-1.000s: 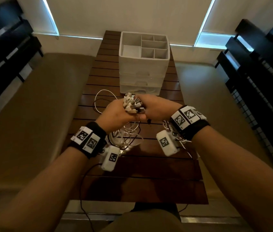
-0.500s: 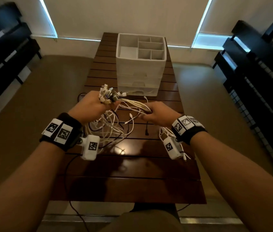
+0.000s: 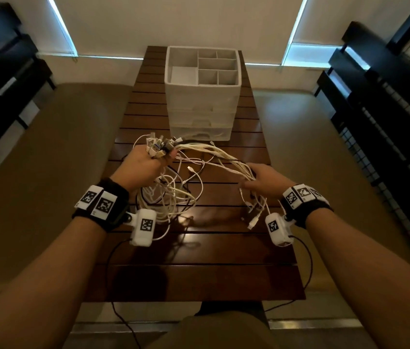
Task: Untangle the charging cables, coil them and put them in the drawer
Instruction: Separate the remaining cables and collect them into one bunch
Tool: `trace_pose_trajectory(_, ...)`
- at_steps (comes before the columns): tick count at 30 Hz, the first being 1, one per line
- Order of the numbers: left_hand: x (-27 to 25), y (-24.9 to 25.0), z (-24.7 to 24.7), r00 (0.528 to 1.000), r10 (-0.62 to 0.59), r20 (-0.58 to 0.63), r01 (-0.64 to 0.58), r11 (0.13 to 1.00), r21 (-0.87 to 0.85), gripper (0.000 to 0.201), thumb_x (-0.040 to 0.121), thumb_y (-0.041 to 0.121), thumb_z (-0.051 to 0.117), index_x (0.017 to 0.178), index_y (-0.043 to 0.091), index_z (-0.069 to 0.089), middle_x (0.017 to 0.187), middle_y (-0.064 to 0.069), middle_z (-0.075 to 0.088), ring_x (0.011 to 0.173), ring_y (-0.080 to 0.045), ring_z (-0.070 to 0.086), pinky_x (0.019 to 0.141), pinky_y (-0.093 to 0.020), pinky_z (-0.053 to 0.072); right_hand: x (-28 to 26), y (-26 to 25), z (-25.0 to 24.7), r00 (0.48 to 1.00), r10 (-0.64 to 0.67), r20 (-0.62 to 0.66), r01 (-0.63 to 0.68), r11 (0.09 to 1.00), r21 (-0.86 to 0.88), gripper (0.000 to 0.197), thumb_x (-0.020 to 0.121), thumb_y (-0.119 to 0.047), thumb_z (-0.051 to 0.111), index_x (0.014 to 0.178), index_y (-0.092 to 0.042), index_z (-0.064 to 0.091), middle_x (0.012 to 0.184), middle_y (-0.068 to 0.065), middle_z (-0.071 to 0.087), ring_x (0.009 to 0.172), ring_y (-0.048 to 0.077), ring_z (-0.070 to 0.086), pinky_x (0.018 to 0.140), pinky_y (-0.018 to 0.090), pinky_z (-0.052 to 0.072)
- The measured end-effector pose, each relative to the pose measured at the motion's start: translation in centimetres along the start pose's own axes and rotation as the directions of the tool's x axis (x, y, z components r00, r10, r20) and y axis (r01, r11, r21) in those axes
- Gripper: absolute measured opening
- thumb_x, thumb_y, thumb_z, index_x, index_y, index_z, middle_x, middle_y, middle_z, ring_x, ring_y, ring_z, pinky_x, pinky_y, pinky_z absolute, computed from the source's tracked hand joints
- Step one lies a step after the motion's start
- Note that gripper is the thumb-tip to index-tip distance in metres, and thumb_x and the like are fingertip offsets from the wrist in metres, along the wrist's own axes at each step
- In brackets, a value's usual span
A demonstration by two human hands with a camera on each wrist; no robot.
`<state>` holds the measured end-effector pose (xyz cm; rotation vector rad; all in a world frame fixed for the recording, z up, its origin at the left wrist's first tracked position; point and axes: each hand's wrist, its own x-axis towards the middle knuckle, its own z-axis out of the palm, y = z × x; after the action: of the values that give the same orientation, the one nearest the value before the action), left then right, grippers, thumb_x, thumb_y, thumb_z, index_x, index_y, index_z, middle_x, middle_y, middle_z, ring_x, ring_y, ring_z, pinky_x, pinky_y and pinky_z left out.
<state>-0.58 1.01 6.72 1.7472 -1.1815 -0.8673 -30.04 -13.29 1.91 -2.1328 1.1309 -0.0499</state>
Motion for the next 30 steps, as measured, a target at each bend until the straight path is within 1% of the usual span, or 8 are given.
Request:
trace_pose_trajectory(7, -0.8, 0.0, 5.3, 0.983, 0.022, 0.185, -0.031, 0.998, 0.046, 0.014, 0.101, 0.021, 0.070, 0.088, 0.025, 0.075, 0.069, 0.019, 0.071, 0.063, 0.005, 0.060, 0.063, -0.015, 0.045, -0.7, 4.1, -1.1, 0.973, 0.229, 0.022, -0.190, 0.857, -0.480, 0.010, 0.099, -0.018, 0.057, 0.096, -0.018, 0.066, 0.094, 0.008, 0.072, 0.080, 0.030, 0.065, 0.070, 0.034, 0.049)
trace_pose_trajectory(13, 0.3, 1.8, 2.7, 0.998, -0.015, -0.055, 0.008, 0.993, -0.117, 0.019, 0.102, 0.033, 0.068, 0.091, 0.020, 0.074, 0.058, 0.011, 0.060, 0.047, -0.002, 0.045, 0.050, -0.025, 0.038, 0.2, 1.3, -4.6, 0.923, -0.146, -0.356, 0.018, 0.940, -0.340, 0.005, 0.097, -0.018, 0.063, 0.100, -0.021, 0.067, 0.093, 0.009, 0.072, 0.087, 0.033, 0.066, 0.070, 0.035, 0.044)
trace_pose_trajectory(15, 0.6, 2.6, 1.2, 0.988, -0.042, -0.151, 0.001, 0.966, -0.259, 0.021, 0.103, 0.030, 0.067, 0.090, 0.016, 0.075, 0.058, 0.006, 0.069, 0.048, 0.000, 0.050, 0.046, -0.027, 0.009, 0.8, -0.3, -4.4, 0.938, -0.198, -0.286, 0.125, 0.960, -0.252, 0.011, 0.099, -0.030, 0.067, 0.093, -0.022, 0.063, 0.083, 0.000, 0.066, 0.080, 0.024, 0.063, 0.066, 0.034, 0.038)
trace_pose_trajectory(16, 0.6, 2.7, 0.2, 0.981, -0.047, -0.186, -0.011, 0.954, -0.298, 0.021, 0.103, 0.028, 0.067, 0.090, 0.014, 0.076, 0.060, 0.003, 0.071, 0.049, -0.001, 0.053, 0.099, -0.067, 0.021, 1.0, -0.8, -4.3, 0.944, -0.214, -0.251, 0.163, 0.964, -0.209, 0.019, 0.099, -0.037, 0.066, 0.091, -0.021, 0.061, 0.079, -0.004, 0.062, 0.075, 0.019, 0.061, 0.064, 0.034, 0.039)
trace_pose_trajectory(17, 0.6, 2.7, -0.8, 0.977, -0.048, -0.208, -0.018, 0.952, -0.305, 0.022, 0.103, 0.027, 0.067, 0.086, 0.016, 0.076, 0.054, 0.004, 0.066, 0.045, 0.000, 0.049, 0.048, -0.023, 0.053, 1.1, -1.2, -4.1, 0.949, -0.218, -0.227, 0.184, 0.969, -0.162, 0.024, 0.100, -0.043, 0.064, 0.089, -0.022, 0.061, 0.076, -0.006, 0.061, 0.072, 0.013, 0.059, 0.065, 0.034, 0.041)
trace_pose_trajectory(18, 0.5, 2.5, -1.8, 0.974, -0.046, -0.221, -0.022, 0.954, -0.300, 0.023, 0.102, 0.028, 0.068, 0.082, 0.018, 0.073, 0.048, 0.008, 0.056, 0.040, 0.000, 0.042, 0.039, -0.019, 0.041, 1.0, -1.5, -3.9, 0.951, -0.232, -0.205, 0.211, 0.970, -0.123, 0.026, 0.101, -0.046, 0.061, 0.089, -0.023, 0.061, 0.075, -0.006, 0.062, 0.069, 0.008, 0.058, 0.065, 0.030, 0.043)
trace_pose_trajectory(19, 0.5, 2.4, -2.7, 0.972, -0.046, -0.231, -0.023, 0.957, -0.288, 0.022, 0.102, 0.029, 0.068, 0.082, 0.019, 0.070, 0.047, 0.011, 0.047, 0.038, -0.002, 0.036, 0.037, -0.017, 0.022, 0.8, -1.7, -3.7, 0.952, -0.245, -0.181, 0.235, 0.969, -0.077, 0.028, 0.102, -0.047, 0.059, 0.089, -0.022, 0.063, 0.076, -0.003, 0.064, 0.068, 0.005, 0.057, 0.065, 0.025, 0.044)
trace_pose_trajectory(30, -0.5, 3.0, -4.6, 0.981, -0.023, -0.192, -0.047, 0.935, -0.353, 0.036, 0.105, 0.027, 0.063, 0.069, 0.021, 0.060, 0.047, 0.010, 0.033, 0.035, -0.004, 0.025, 0.037, -0.017, 0.017, 0.7, 2.6, -2.2, 0.960, -0.067, -0.272, 0.069, 0.998, -0.003, 0.018, 0.097, -0.007, 0.063, 0.092, -0.023, 0.069, 0.094, -0.006, 0.068, 0.089, 0.013, 0.063, 0.079, 0.031, 0.047)
